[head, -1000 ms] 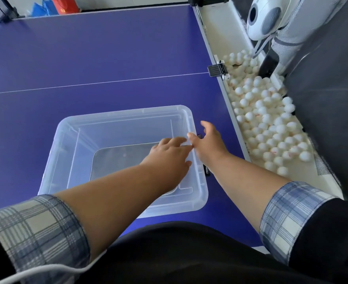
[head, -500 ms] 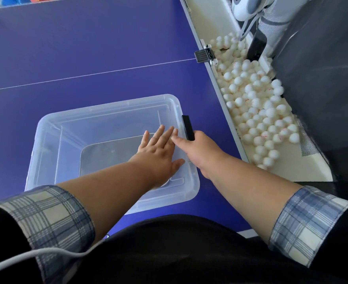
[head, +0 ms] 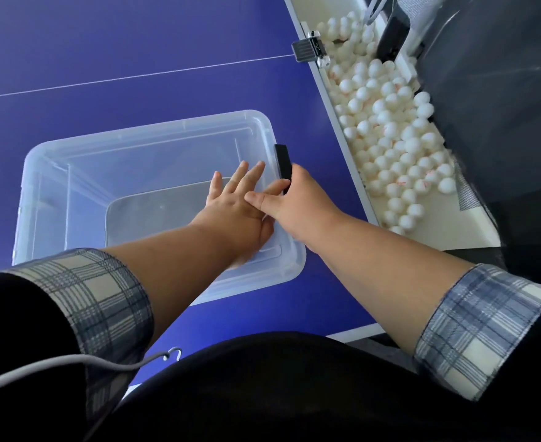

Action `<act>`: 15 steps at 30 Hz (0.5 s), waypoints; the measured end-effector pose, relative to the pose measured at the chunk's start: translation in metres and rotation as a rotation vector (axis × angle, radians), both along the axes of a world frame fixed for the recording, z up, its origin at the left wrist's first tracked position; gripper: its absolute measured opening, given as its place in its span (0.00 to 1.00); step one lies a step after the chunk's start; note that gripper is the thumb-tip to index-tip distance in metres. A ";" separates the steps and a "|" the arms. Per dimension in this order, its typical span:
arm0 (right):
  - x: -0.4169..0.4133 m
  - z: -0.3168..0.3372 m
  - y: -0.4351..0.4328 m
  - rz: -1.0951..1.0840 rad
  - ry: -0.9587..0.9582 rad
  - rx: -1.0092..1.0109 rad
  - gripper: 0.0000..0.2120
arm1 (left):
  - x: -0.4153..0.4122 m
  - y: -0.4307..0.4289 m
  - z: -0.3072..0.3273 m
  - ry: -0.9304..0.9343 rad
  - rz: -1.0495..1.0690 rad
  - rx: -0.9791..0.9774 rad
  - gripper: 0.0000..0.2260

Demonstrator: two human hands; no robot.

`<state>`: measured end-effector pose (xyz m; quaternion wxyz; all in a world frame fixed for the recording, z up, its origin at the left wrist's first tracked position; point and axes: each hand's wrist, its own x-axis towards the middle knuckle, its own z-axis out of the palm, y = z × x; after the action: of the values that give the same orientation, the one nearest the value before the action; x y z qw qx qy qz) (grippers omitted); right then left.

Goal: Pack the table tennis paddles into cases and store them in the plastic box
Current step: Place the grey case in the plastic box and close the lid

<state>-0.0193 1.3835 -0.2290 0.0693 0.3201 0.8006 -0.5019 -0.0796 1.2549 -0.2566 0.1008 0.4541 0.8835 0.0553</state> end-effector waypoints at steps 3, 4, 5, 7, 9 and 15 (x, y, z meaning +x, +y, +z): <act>-0.004 0.000 -0.005 0.022 -0.015 0.051 0.49 | 0.000 -0.003 -0.002 0.004 0.007 0.042 0.23; -0.004 0.001 -0.005 0.024 -0.018 0.053 0.50 | 0.000 -0.004 -0.003 0.008 0.002 0.047 0.23; -0.005 0.001 -0.006 0.027 -0.019 0.052 0.50 | 0.000 -0.004 -0.003 0.013 -0.001 0.052 0.24; -0.004 0.003 -0.009 0.023 -0.024 0.051 0.50 | -0.001 -0.005 -0.001 0.011 -0.002 0.066 0.24; -0.002 0.002 -0.018 0.035 -0.006 0.136 0.48 | -0.002 -0.006 0.000 0.023 -0.018 0.071 0.27; -0.001 -0.009 -0.039 0.176 -0.053 0.540 0.42 | -0.004 -0.019 0.000 0.034 0.072 0.059 0.39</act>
<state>-0.0207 1.3449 -0.2375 0.0460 0.2693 0.9278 -0.2541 -0.0833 1.2363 -0.2563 0.0704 0.4255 0.8989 0.0771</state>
